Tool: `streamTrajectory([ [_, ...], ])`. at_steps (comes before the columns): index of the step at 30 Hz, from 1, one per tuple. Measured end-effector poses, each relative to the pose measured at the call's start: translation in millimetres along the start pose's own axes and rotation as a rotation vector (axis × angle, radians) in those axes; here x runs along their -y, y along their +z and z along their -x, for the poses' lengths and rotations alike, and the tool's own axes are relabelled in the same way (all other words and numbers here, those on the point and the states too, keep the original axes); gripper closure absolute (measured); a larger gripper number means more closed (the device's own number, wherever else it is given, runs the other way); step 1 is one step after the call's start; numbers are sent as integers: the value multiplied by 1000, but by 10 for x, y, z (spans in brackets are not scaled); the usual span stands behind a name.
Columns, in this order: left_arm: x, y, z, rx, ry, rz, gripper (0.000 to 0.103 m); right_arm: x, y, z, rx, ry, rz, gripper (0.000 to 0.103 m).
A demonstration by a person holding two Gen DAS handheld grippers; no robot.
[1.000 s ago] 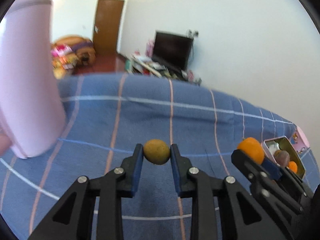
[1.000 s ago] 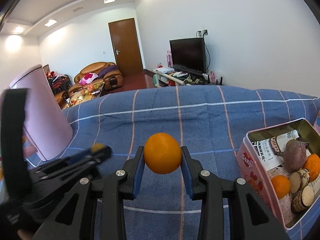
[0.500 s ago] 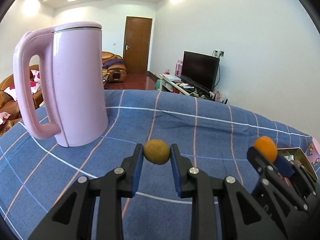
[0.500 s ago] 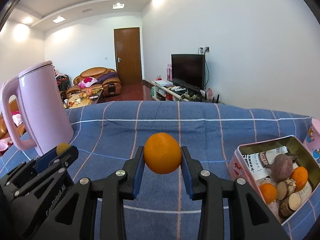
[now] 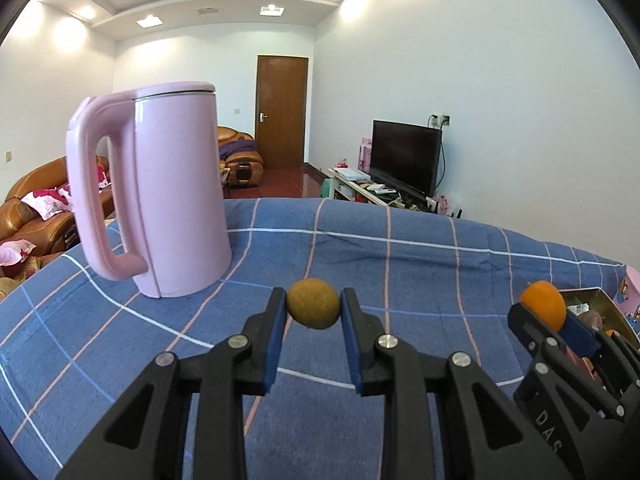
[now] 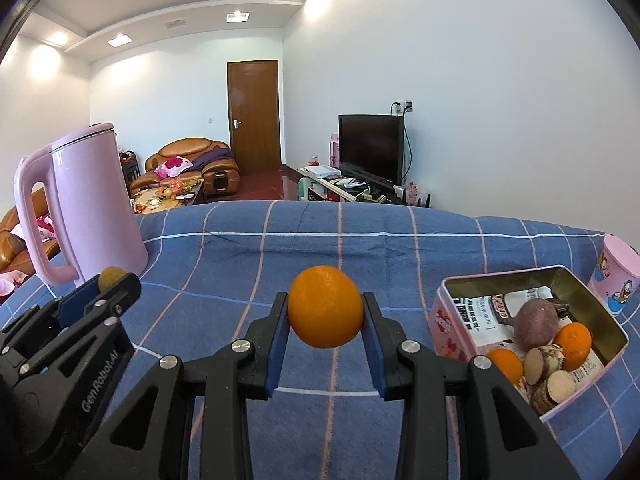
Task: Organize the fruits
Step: 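Carry the longan and the orange over the pink tin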
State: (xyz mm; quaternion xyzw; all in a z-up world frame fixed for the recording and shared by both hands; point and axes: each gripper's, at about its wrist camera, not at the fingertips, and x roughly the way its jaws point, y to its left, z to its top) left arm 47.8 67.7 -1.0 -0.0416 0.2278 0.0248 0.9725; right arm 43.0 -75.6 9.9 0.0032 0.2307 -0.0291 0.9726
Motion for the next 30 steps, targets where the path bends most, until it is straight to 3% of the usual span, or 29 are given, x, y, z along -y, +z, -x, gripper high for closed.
streamTrajectory([
  [11, 99, -66, 162, 16, 0, -1, 74, 92, -60, 157, 14, -4, 18, 66],
  [30, 545, -176, 329, 7, -68, -58, 74, 425, -135, 350, 39, -12, 51, 66],
])
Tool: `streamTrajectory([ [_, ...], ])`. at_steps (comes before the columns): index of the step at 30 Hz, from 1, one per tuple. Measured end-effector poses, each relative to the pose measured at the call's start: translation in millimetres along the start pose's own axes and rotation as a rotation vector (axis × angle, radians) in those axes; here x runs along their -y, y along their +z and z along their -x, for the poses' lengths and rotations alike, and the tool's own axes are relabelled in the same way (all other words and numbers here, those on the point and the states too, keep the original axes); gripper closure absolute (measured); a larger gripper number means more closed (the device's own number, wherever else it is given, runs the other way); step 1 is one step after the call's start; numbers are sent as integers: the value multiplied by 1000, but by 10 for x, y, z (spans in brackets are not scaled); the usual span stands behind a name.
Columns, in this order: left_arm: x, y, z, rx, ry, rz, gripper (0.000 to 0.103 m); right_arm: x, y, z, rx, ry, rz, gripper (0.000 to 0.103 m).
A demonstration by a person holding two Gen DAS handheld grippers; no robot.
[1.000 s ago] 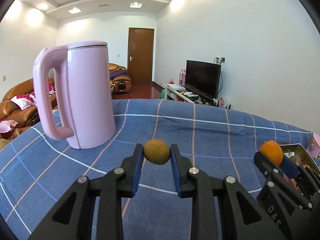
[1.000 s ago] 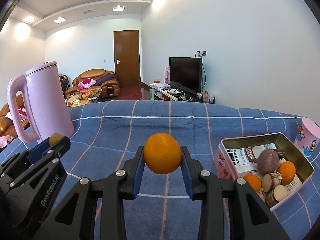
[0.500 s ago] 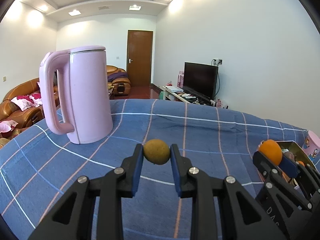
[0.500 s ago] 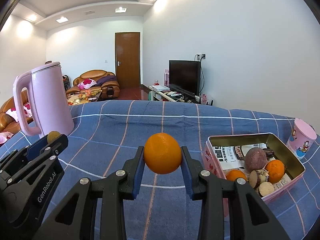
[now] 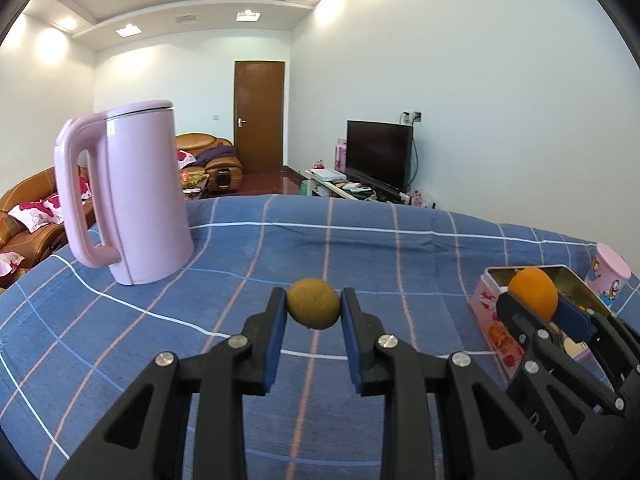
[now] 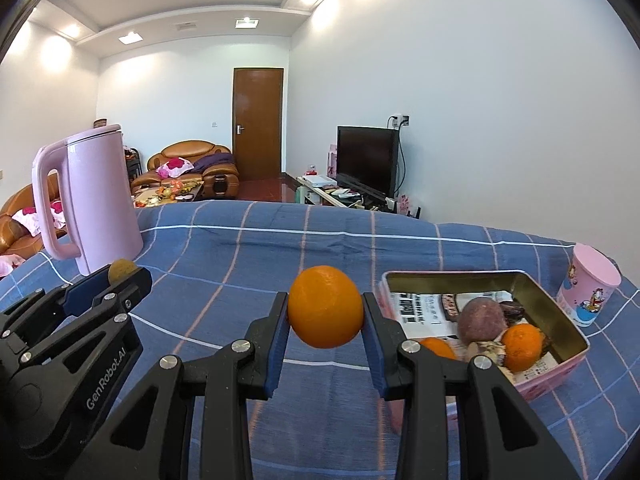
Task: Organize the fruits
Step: 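Carry the longan and the orange over the pink tin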
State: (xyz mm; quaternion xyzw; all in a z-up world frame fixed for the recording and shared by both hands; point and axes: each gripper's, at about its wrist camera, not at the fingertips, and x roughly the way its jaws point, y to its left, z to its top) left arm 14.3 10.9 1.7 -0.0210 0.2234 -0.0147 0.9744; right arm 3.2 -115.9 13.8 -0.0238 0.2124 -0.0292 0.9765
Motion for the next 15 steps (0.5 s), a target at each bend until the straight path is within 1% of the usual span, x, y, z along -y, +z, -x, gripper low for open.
streamTrajectory([
  [5, 193, -18, 23, 2, -15, -29, 74, 145, -11, 18, 2, -15, -2, 66],
  [15, 508, -28, 28, -10, -46, -41, 74, 493, -42, 53, 5, -53, -8, 66],
])
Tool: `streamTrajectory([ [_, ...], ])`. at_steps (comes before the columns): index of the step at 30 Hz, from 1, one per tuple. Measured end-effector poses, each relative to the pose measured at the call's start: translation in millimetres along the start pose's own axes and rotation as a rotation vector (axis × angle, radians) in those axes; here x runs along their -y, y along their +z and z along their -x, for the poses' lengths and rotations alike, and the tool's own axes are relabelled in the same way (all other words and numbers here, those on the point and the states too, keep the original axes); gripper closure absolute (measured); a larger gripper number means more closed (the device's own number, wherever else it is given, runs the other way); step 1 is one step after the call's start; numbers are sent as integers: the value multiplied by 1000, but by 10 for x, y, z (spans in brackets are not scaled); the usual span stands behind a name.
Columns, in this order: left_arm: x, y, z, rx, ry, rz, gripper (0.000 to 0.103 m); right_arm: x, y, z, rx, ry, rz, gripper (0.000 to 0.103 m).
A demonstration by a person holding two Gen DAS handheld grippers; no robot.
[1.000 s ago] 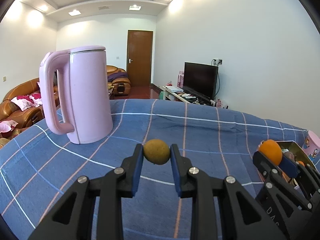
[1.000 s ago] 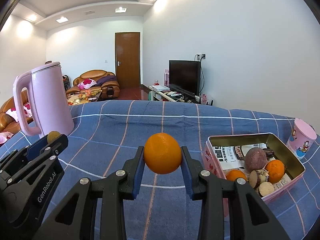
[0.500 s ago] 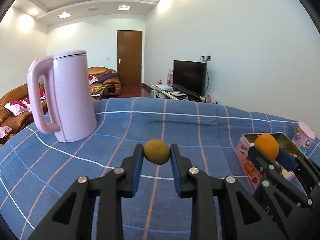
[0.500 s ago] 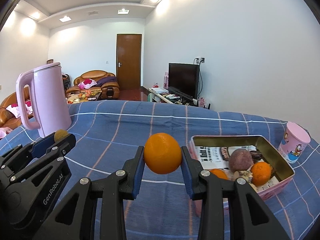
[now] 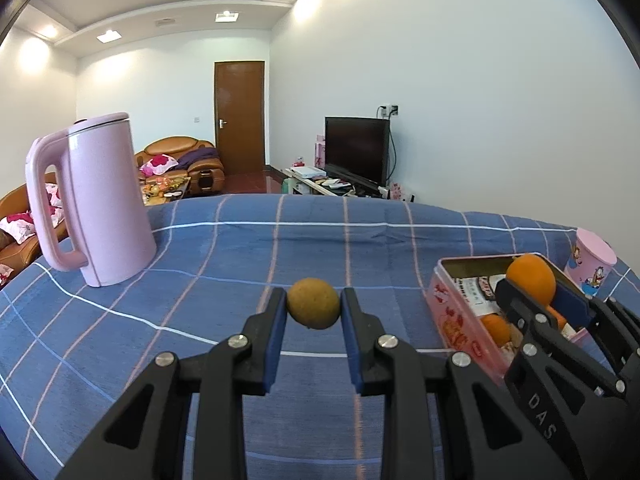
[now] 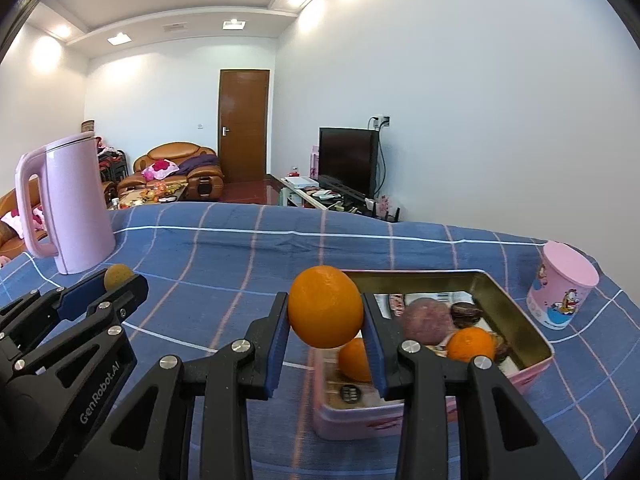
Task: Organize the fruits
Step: 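Carry the longan and the orange over the pink tin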
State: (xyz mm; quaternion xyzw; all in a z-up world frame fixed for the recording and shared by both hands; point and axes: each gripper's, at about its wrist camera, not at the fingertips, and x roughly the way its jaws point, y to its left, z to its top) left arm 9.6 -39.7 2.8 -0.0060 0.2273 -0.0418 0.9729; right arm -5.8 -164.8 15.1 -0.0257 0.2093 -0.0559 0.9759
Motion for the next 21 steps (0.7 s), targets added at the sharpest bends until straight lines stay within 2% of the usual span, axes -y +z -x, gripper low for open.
streamTrajectory([
  [21, 671, 19, -73, -17, -71, -36, 74, 703, -49, -43, -16, -63, -21, 66],
])
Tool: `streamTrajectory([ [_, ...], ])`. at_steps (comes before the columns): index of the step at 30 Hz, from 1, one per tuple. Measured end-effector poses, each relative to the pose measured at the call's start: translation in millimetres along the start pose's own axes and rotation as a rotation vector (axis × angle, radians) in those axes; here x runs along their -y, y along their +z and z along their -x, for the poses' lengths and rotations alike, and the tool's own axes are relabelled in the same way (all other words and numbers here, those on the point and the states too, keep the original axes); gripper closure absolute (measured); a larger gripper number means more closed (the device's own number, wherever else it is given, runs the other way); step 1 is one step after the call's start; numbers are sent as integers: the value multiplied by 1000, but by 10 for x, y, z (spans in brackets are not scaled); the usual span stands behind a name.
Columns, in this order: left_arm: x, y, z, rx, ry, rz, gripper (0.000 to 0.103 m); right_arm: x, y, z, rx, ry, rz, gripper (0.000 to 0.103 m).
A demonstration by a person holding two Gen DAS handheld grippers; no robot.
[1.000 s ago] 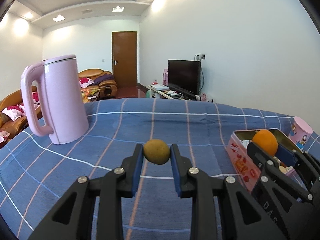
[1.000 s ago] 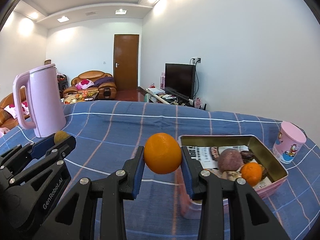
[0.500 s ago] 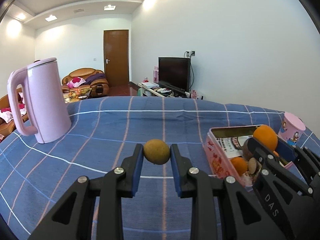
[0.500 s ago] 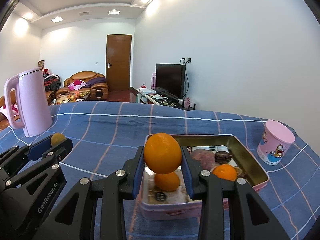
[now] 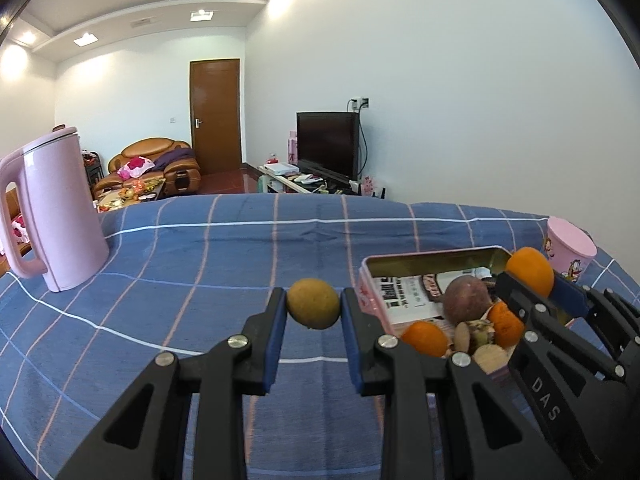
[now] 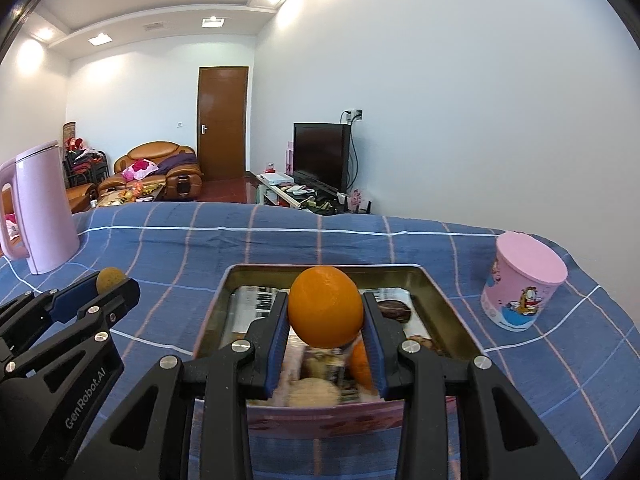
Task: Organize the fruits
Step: 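Carry the longan and the orange over the pink tin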
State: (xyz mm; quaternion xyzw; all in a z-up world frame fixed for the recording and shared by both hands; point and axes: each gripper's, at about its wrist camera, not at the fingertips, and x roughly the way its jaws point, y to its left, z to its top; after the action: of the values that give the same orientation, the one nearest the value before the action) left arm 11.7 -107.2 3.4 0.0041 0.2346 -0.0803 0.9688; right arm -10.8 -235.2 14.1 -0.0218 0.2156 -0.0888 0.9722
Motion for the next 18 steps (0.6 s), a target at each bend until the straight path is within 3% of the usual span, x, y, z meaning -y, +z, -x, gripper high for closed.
streamTrajectory([
  [18, 499, 78, -149, -11, -78, -33, 74, 598, 23, -97, -7, -68, -29, 66],
])
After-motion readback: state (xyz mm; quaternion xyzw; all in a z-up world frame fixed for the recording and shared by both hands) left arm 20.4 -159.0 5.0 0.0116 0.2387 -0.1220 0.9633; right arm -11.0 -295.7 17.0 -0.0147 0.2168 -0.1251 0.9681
